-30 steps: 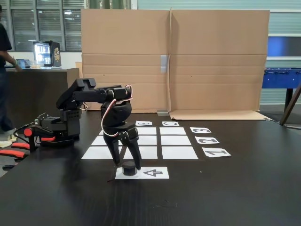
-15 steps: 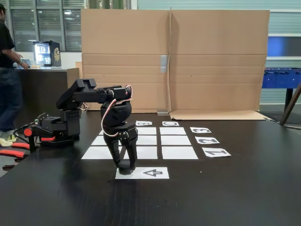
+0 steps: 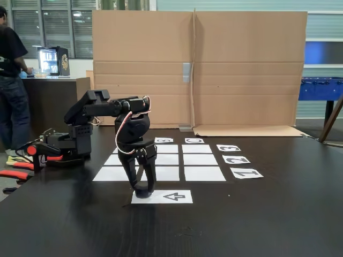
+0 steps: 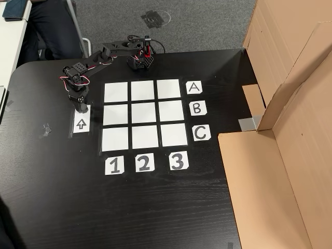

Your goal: Pick up a new token and place it in the grid on square A1.

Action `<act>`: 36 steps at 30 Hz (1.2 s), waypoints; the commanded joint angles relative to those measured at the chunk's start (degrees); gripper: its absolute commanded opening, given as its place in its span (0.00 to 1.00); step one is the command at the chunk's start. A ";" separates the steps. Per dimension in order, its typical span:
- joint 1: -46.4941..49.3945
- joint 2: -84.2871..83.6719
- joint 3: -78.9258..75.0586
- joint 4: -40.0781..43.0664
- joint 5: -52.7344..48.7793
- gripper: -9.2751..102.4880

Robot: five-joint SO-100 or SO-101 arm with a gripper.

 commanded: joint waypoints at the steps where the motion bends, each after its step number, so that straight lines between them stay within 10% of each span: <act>1: 0.44 0.62 -3.43 1.85 -0.09 0.20; 36: -16.61 42.19 28.65 3.60 5.36 0.19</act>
